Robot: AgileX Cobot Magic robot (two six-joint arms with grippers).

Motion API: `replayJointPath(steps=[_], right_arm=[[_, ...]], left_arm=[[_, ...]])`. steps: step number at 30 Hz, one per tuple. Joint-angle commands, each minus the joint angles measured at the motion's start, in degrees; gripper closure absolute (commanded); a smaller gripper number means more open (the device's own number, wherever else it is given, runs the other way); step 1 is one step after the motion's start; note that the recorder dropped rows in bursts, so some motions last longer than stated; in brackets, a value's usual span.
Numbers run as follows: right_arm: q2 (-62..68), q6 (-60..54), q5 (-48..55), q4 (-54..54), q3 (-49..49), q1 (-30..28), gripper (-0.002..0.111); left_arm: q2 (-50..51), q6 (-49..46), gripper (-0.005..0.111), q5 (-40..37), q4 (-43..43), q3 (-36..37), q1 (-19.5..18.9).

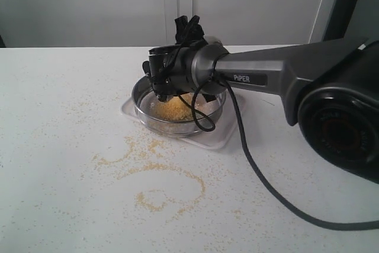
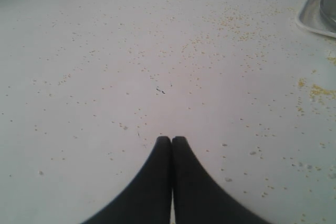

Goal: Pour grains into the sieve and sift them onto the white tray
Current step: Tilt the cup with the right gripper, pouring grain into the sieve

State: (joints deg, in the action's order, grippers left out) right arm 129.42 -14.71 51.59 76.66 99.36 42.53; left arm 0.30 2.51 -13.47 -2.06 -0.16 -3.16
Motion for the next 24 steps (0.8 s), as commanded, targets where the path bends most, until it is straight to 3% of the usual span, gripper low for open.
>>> replayJointPath(steps=[1, 24], right_arm=[[-0.52, -0.7, 1.18, 2.75, 0.59, 0.35, 0.108], [-0.52, -3.07, 6.12, 10.51, 0.59, 2.61, 0.108]], left_arm=[[-0.3, 0.15, 0.107, 0.13, -0.44, 0.16, -0.15], [-0.3, 0.15, 0.107, 0.13, -0.44, 0.16, -0.15]])
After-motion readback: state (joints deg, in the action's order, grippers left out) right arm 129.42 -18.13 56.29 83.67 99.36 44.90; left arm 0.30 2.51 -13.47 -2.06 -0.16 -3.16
